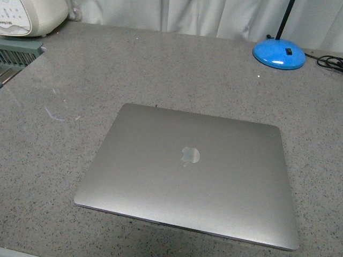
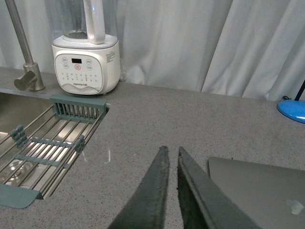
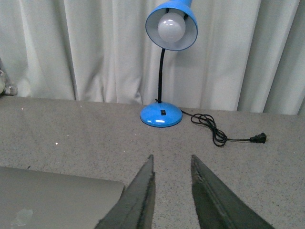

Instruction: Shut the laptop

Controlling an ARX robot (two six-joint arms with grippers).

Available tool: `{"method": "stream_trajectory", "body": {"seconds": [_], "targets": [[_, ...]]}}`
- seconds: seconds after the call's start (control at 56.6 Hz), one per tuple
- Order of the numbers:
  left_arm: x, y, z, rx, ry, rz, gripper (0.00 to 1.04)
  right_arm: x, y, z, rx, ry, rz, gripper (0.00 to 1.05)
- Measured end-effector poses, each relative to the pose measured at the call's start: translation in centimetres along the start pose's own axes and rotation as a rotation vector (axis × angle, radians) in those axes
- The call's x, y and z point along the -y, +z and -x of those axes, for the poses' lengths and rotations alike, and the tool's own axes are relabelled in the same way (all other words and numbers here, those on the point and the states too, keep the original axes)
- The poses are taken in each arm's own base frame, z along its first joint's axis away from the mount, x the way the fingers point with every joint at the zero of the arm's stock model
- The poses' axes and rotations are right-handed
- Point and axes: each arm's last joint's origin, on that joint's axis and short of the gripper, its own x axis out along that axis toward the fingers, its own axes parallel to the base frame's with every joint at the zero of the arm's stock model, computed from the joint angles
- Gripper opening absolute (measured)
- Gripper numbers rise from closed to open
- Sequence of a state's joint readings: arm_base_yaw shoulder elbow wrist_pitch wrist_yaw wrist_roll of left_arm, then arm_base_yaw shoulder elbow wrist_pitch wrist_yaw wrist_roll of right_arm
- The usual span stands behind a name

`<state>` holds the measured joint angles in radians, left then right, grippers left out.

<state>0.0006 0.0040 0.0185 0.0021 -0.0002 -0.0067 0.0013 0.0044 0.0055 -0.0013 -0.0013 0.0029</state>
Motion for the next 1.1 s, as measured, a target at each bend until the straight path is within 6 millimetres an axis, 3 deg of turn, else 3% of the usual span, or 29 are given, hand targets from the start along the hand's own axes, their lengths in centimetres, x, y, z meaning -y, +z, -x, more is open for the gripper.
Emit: {"method": "stream_trajectory", "body": {"seconds": [0.283,0.371,1.096], "targets": [[0.0,0.0,0.0,0.0,0.0,0.0,0.89,0.0,0.0,0.0,0.0,0.0,0.0,0.82],[0.0,0.0,0.0,0.0,0.0,-0.002,0.99,0.0,0.0,0.0,0.0,0.0,-0.001,0.97],[0.0,0.0,0.0,0.0,0.0,-0.002,0.98,0.0,0.0,0.0,0.0,0.0,0.0,0.95]]}}
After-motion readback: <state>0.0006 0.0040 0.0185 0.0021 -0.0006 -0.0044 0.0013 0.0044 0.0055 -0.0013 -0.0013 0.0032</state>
